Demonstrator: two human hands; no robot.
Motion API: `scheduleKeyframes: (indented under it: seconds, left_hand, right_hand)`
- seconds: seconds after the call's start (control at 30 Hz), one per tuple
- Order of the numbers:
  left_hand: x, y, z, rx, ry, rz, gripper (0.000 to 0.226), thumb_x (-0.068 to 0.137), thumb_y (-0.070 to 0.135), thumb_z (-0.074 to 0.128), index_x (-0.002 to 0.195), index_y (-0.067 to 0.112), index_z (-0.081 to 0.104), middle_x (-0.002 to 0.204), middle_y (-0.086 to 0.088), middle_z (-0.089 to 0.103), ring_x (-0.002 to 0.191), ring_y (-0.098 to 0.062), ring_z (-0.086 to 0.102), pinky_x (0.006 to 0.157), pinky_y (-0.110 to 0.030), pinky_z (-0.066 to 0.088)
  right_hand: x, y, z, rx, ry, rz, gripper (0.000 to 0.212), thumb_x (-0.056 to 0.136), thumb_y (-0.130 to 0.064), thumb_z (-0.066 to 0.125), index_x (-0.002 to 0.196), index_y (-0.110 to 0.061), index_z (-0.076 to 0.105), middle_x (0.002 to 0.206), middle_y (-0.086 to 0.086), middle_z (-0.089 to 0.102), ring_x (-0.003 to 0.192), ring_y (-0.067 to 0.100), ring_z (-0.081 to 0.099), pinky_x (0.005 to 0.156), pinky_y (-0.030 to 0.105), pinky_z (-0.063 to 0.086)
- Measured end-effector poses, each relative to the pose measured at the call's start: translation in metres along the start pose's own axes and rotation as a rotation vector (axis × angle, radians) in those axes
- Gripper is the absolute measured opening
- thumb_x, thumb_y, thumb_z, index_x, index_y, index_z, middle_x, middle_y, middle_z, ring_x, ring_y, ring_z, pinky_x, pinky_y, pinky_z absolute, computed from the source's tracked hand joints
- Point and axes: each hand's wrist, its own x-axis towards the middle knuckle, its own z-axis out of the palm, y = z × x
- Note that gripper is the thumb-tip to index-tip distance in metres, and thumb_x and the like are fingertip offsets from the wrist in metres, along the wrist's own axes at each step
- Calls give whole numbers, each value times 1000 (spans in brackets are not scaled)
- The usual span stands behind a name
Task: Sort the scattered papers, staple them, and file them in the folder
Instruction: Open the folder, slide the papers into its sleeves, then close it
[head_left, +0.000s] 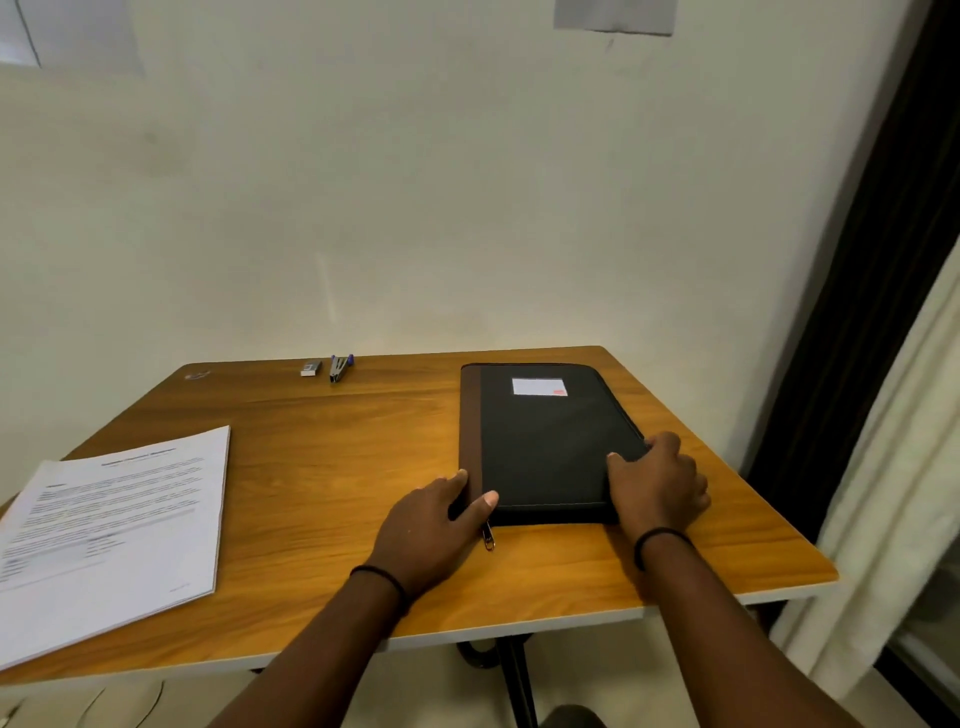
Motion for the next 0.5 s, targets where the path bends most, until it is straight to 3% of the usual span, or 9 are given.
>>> scheduleKeyframes:
  seconds: [0.13, 0.2, 0.27, 0.3, 0.33, 0.4, 0.5]
  left_hand:
    - [-5, 1, -2, -57, 6, 24, 67, 94, 66, 37, 137, 19, 58, 132, 2, 64, 118, -10, 59, 96, -29, 49]
    - [-10, 4, -6, -150, -32, 53, 67, 91, 73, 31, 99, 23, 75, 98, 4, 74, 93, -8, 65, 79, -32, 51]
    - [-15, 6, -8, -314, -125, 30, 70, 91, 75, 31, 71, 20, 69, 69, 5, 67, 69, -6, 62, 69, -40, 47]
    - [-18, 7, -10, -446, -188, 0, 66, 93, 72, 34, 74, 23, 74, 72, 8, 70, 72, -3, 64, 73, -37, 47]
    - [-20, 7, -14, -587, -237, -35, 63, 96, 70, 35, 90, 25, 78, 88, 8, 75, 87, -2, 68, 84, -35, 50]
    - [-24, 6, -28, -777, -225, -88, 71, 97, 70, 28, 119, 20, 72, 120, 3, 72, 116, -9, 64, 104, -37, 44]
    - [-34, -1, -72, -987, 32, -168, 73, 96, 67, 16, 117, 20, 69, 107, -9, 75, 109, -26, 68, 93, -41, 52]
  right_hand:
    - [5, -26, -28, 419, 147, -171, 37, 85, -5, 67, 119, -18, 57, 122, 11, 59, 113, 30, 56, 87, 33, 50]
    - [-3, -56, -47, 619, 249, -305, 39, 83, 2, 67, 117, -16, 60, 123, 8, 59, 109, 21, 59, 82, 21, 51]
    - [-23, -91, -64, 757, 267, -436, 41, 84, 2, 68, 120, -17, 60, 122, -2, 59, 106, 5, 58, 83, 7, 48]
    - [-38, -107, -68, 818, 214, -492, 43, 85, 1, 69, 122, -18, 60, 122, -8, 58, 103, -5, 57, 82, 1, 45]
    - [-56, -122, -69, 856, 136, -559, 44, 86, 0, 69, 125, -19, 59, 121, -12, 56, 100, -13, 55, 80, -2, 42]
    - [-90, -139, -60, 821, 12, -727, 43, 87, -3, 69, 126, -19, 58, 119, -13, 59, 101, -13, 56, 81, 2, 46]
    - [-138, -144, -32, 700, -199, -927, 43, 88, -14, 69, 129, -24, 58, 118, -7, 64, 108, 0, 57, 90, 11, 48]
